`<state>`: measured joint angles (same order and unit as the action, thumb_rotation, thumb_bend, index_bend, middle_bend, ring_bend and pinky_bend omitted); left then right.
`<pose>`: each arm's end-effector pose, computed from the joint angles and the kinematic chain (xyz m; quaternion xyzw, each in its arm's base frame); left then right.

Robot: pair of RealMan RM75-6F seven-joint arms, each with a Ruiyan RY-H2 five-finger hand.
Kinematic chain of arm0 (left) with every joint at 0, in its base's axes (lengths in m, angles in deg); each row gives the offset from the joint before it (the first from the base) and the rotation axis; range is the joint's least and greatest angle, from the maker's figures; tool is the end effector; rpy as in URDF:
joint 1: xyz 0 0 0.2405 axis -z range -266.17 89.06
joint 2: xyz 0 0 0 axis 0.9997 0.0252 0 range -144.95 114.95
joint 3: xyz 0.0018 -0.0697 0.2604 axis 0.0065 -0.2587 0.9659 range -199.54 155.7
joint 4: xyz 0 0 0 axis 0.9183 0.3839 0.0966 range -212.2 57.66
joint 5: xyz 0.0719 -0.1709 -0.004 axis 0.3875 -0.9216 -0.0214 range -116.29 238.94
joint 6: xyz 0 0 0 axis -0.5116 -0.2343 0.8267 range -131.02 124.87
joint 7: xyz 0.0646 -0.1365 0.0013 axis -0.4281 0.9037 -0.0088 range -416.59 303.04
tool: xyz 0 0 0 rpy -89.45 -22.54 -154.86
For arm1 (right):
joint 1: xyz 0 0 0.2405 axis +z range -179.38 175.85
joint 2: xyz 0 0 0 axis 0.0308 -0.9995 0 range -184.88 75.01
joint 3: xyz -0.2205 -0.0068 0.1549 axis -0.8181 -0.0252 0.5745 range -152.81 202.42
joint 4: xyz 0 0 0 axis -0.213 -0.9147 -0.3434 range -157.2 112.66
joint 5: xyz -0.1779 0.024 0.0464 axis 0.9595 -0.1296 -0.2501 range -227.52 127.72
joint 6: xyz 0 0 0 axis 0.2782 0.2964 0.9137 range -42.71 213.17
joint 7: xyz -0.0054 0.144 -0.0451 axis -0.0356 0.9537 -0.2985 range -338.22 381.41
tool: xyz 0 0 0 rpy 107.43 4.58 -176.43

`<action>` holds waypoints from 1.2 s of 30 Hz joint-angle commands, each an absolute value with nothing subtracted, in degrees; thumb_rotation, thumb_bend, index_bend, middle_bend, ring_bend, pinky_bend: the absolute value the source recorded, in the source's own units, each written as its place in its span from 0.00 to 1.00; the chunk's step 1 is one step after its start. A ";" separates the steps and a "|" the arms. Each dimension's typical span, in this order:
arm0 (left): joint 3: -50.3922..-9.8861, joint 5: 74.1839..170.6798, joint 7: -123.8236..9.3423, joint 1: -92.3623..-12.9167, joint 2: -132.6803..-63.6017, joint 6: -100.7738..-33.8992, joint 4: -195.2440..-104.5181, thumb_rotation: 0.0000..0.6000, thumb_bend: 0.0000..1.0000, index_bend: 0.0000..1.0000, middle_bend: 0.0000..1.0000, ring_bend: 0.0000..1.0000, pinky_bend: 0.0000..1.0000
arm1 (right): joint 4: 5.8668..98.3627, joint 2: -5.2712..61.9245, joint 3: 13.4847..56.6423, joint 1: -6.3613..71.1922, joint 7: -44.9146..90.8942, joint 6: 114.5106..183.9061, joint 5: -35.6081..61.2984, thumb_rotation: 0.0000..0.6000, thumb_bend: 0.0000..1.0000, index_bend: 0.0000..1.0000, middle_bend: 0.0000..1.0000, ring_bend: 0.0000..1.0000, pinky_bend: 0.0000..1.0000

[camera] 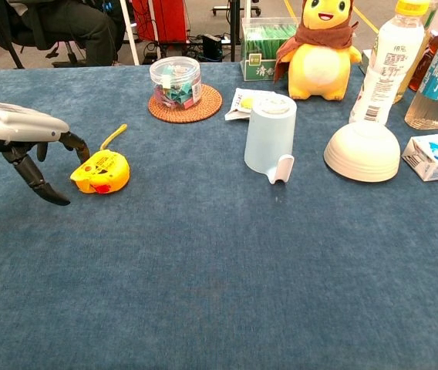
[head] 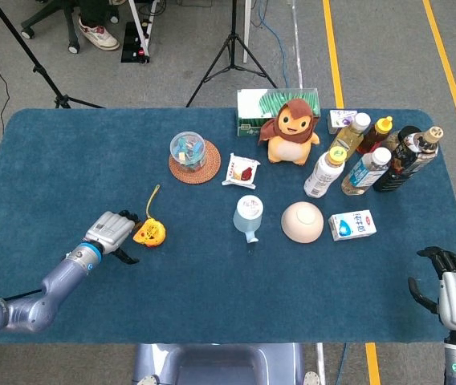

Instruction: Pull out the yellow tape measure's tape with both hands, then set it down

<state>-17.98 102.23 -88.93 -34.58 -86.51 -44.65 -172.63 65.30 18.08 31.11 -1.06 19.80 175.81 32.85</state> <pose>-0.1983 0.3486 0.0490 -0.8233 -0.3778 -0.1325 0.4024 -0.3297 -0.1730 0.1690 0.5200 -0.3897 0.4104 0.6397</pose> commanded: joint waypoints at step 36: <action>-18.28 128.93 -91.19 -41.30 -86.79 -56.96 -171.68 1.00 0.15 0.08 0.02 0.00 0.16 | 65.50 17.76 31.23 -1.98 20.89 176.73 33.46 0.92 0.36 0.30 0.27 0.25 0.23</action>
